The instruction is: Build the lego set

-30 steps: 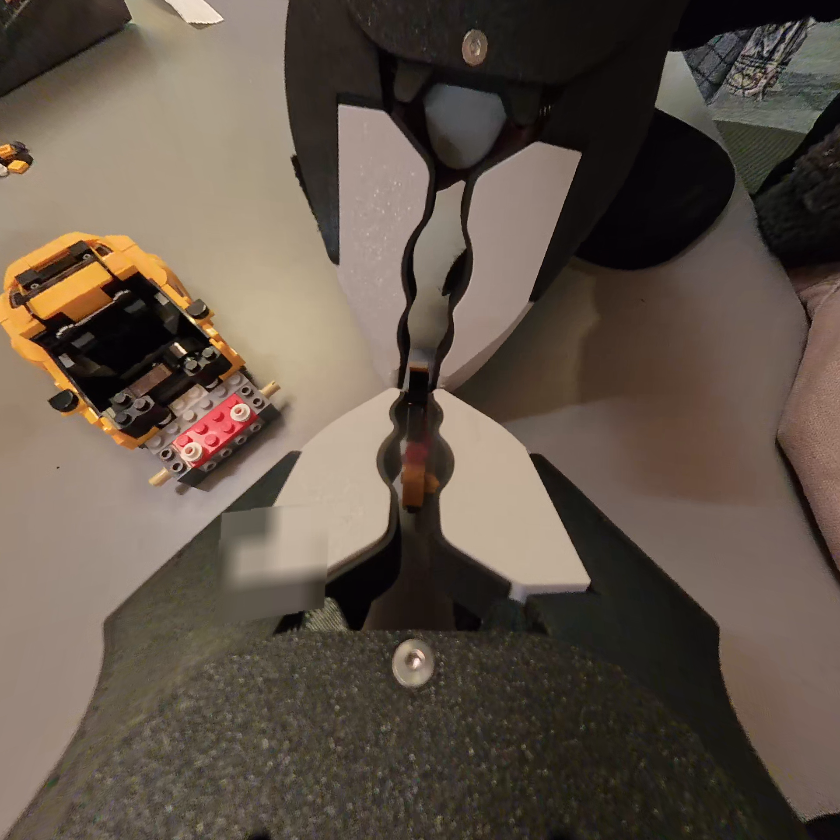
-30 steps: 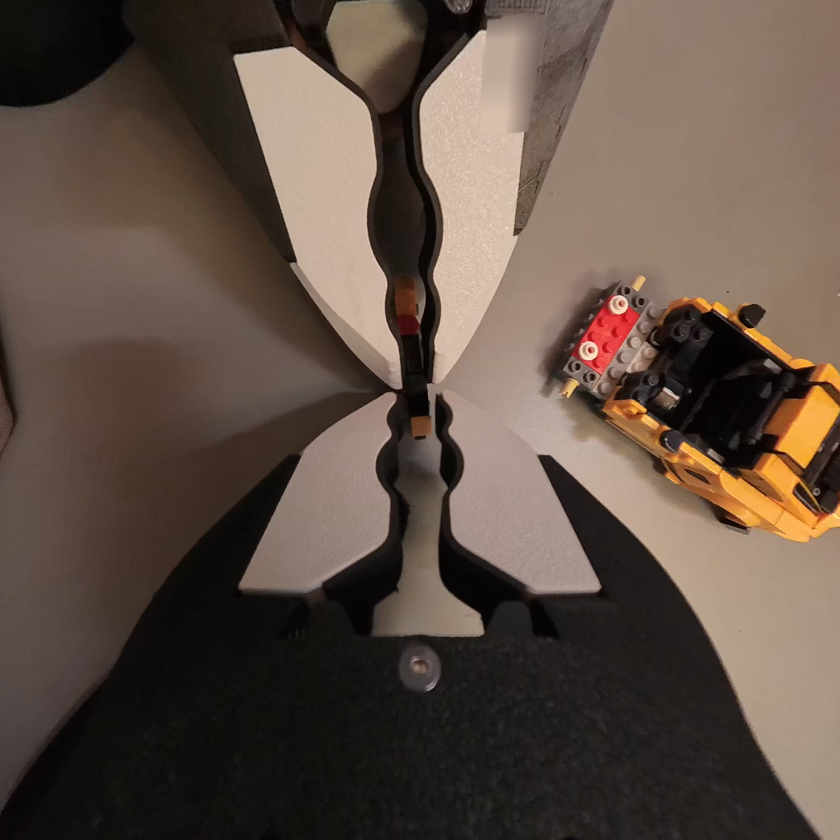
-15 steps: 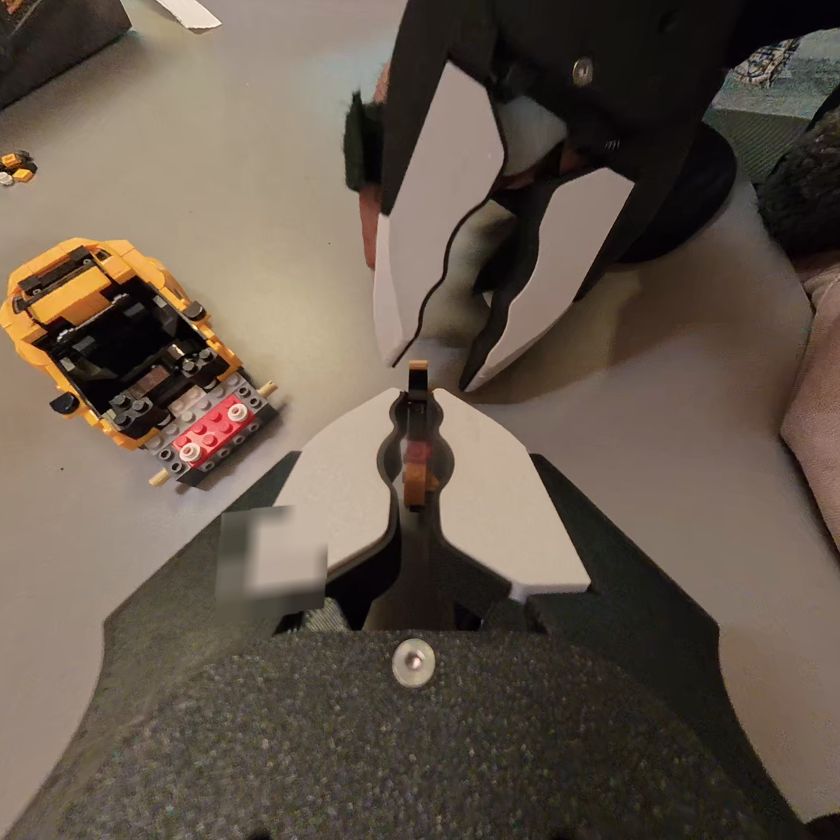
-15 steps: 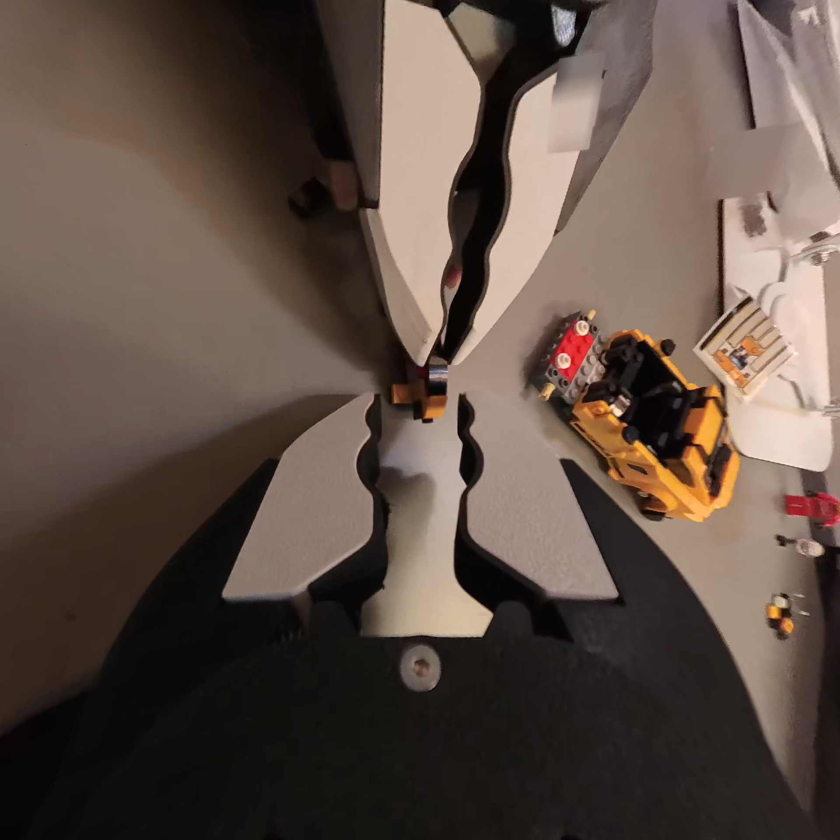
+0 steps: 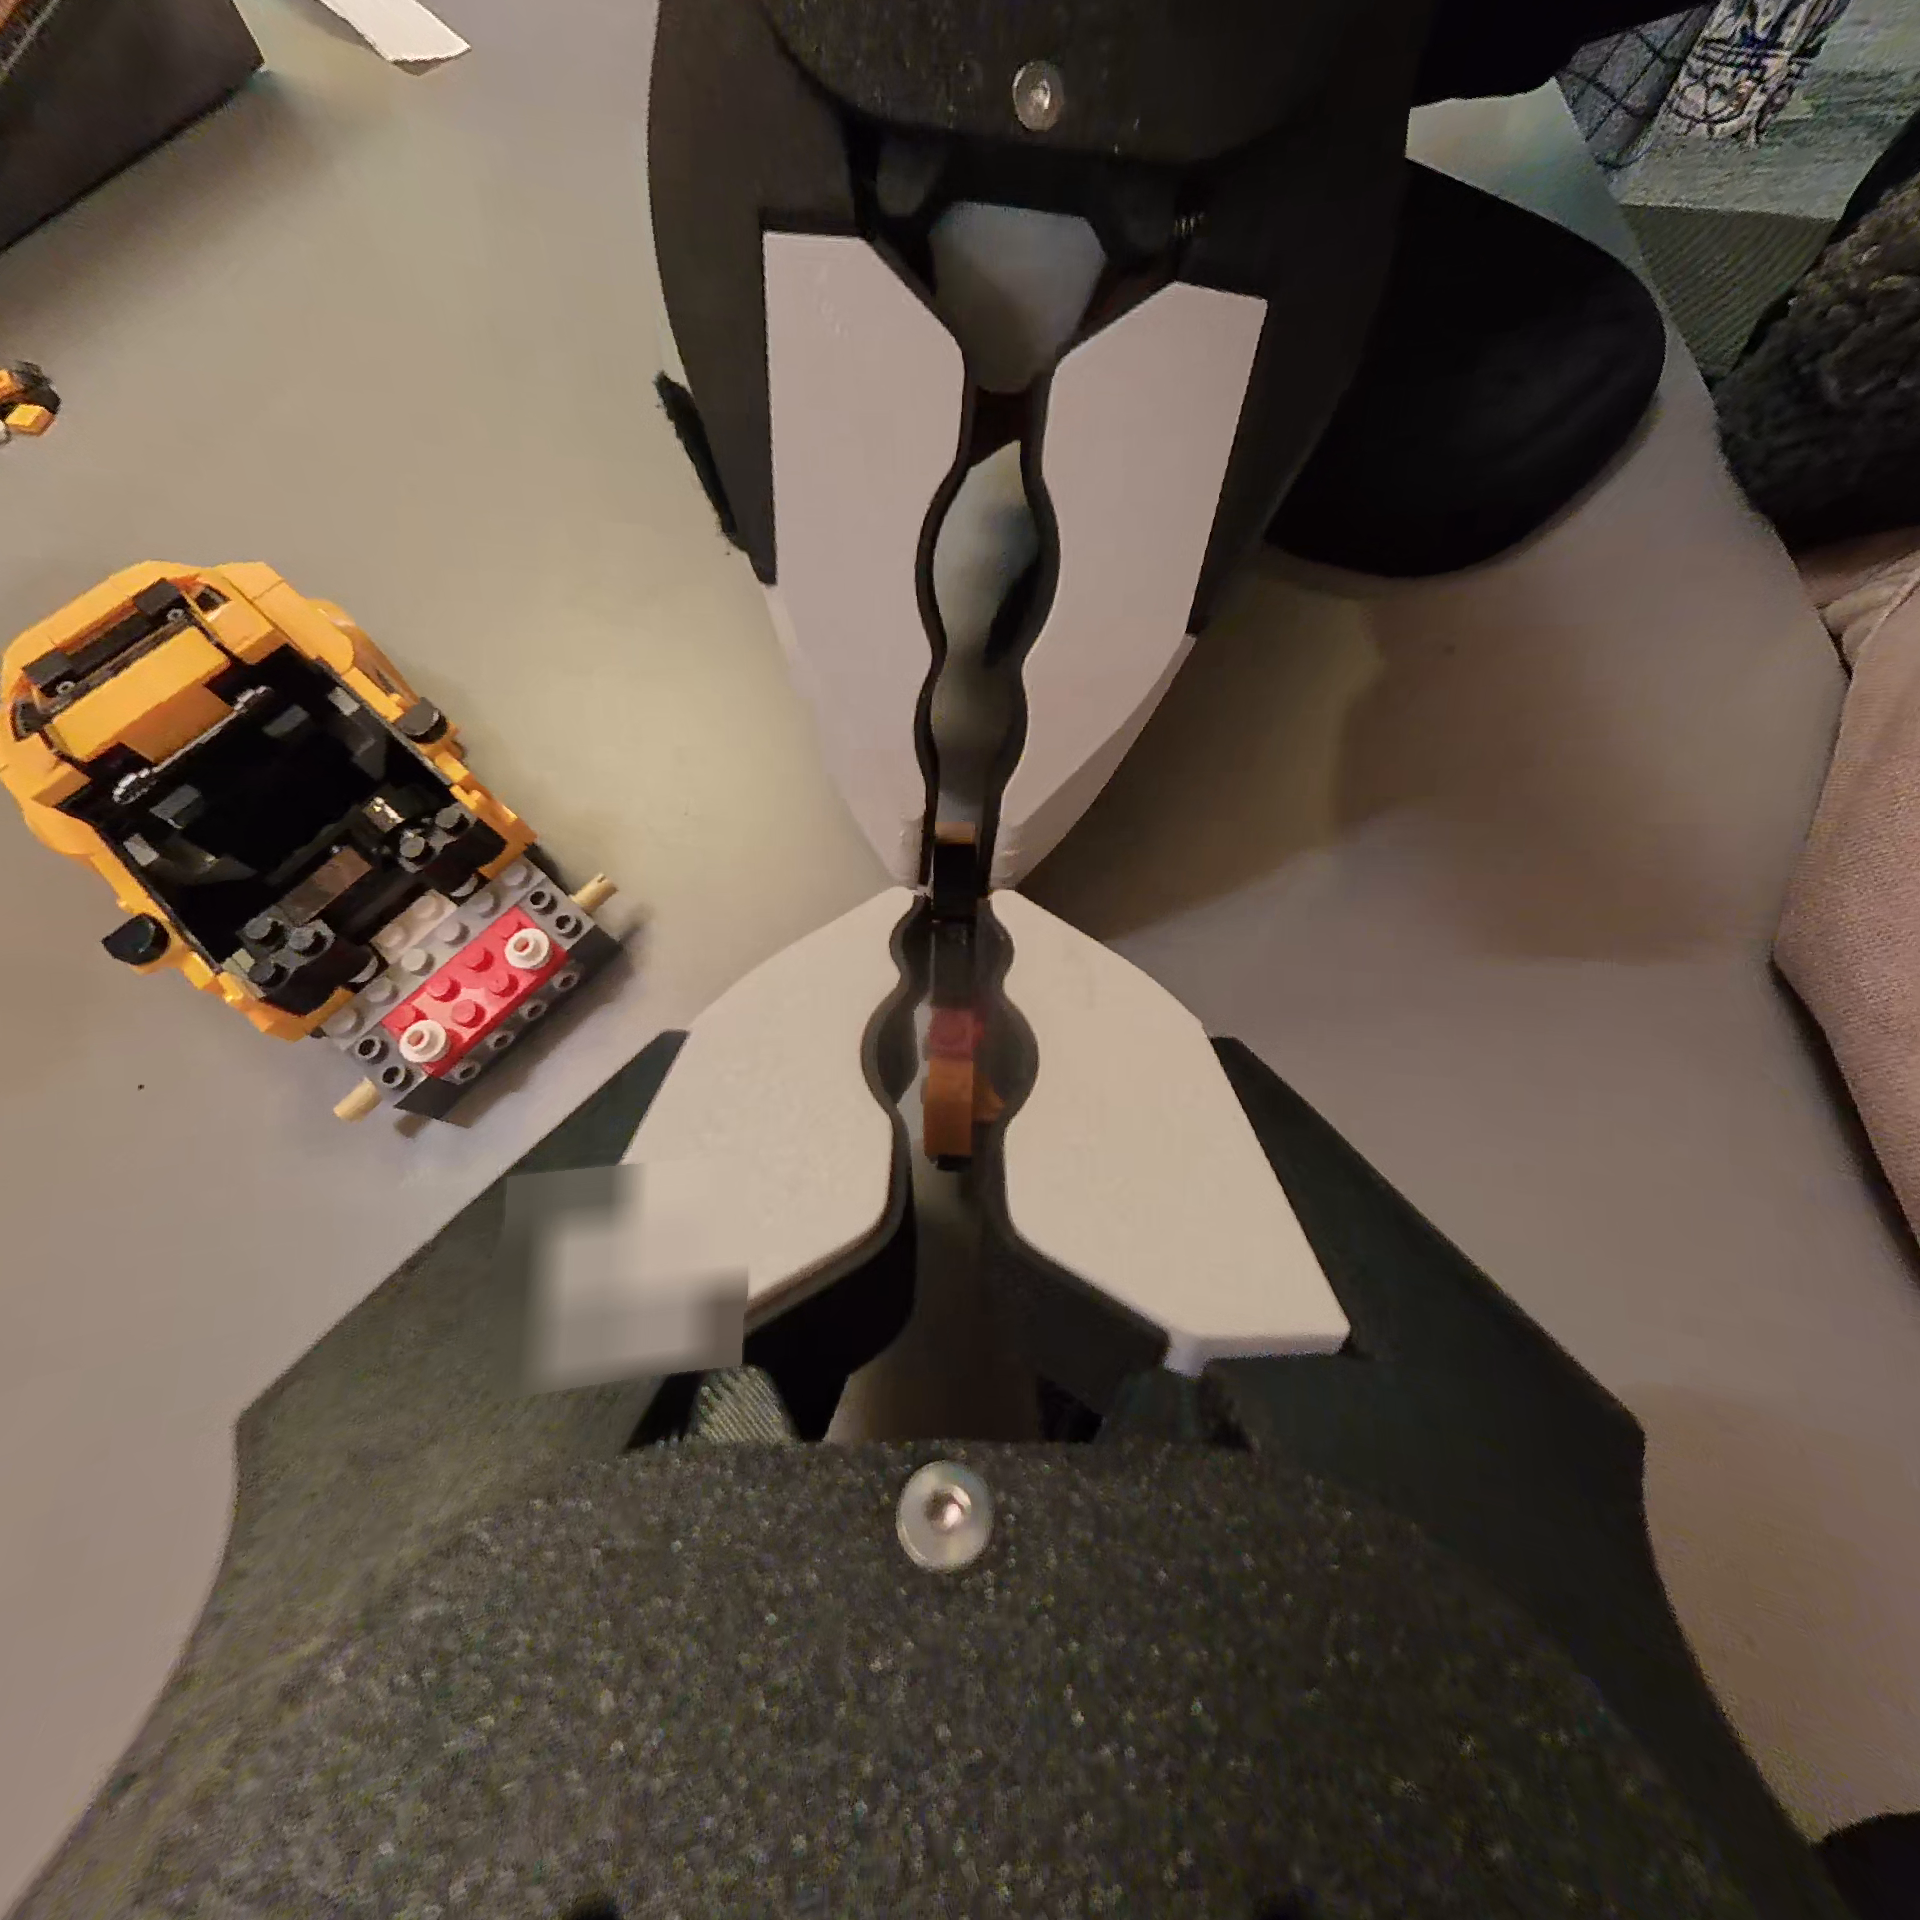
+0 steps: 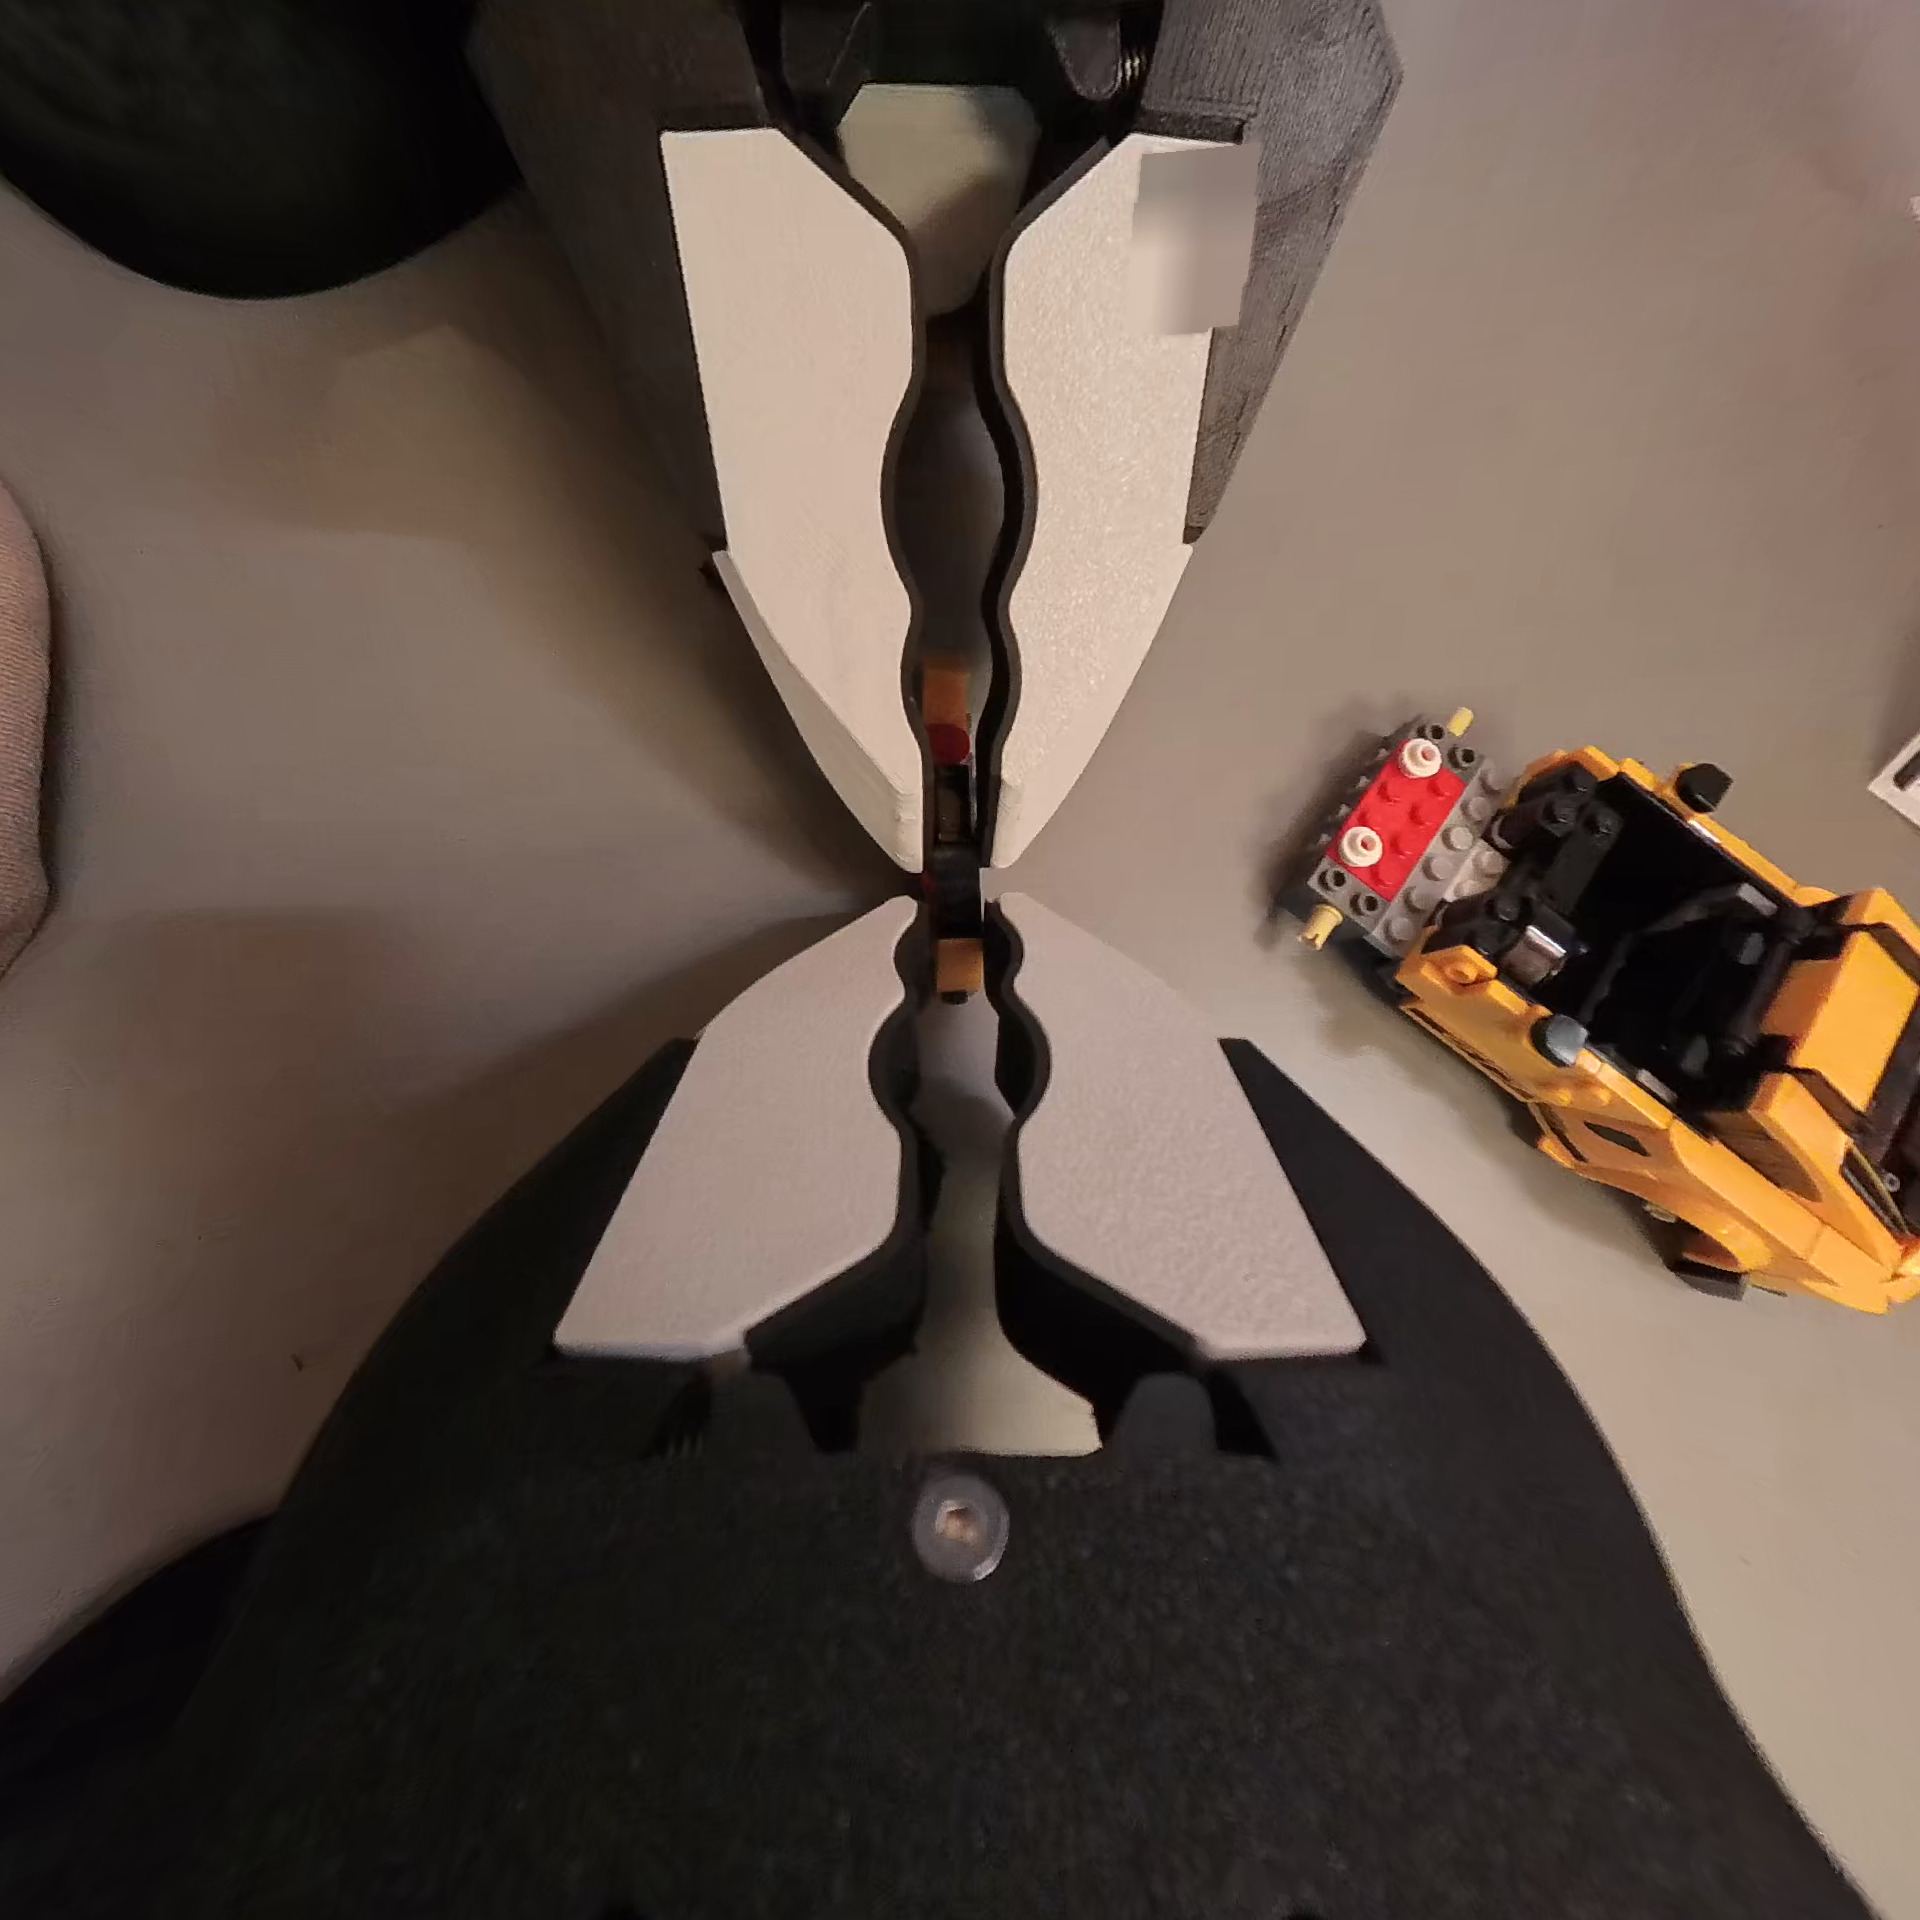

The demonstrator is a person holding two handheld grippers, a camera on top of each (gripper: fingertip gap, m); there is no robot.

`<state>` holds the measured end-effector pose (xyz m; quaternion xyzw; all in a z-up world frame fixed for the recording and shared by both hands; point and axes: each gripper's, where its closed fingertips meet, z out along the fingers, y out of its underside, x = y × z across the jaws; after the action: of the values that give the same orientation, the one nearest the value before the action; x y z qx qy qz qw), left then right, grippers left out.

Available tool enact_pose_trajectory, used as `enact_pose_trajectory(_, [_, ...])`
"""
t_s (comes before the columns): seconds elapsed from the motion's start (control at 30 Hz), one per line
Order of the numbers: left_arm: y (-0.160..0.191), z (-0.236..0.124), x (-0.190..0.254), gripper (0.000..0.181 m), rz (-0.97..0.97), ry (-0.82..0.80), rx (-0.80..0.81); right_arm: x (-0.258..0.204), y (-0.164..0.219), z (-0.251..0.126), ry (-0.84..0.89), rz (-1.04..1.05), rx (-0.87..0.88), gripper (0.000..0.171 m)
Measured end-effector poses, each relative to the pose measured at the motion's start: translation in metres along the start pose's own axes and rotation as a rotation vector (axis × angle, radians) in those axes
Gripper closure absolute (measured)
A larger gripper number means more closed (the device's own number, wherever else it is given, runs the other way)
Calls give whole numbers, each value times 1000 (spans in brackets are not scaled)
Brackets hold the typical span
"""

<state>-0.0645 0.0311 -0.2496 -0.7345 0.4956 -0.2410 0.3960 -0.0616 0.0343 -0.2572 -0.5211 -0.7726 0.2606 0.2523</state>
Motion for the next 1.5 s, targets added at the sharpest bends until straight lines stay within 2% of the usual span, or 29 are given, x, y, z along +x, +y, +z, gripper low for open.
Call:
enact_pose_trajectory(0.17, [2,0,3,169,-5,19,-3,-1,0,-1,1,-16,-14,163])
enact_pose_trajectory(0.63, [-2,0,4,173,-22,21,-2,-2,-7,-7,-27,-17,-26,160])
enact_pose_trajectory(0.87, [-2,1,3,173,-51,28,-16,-6,-7,-6,-57,-71,-93,171])
enact_pose_trajectory(1.07, [-1,1,3,173,-63,36,-21,-5,-8,-7,-85,-88,-145,171])
enact_pose_trajectory(1.37, [-1,2,3,173,-80,46,-22,-4,-8,-6,-121,-90,-182,167])
enact_pose_trajectory(1.5, [-1,2,3,174,-83,49,-24,-5,-5,-6,-136,-108,-218,159])
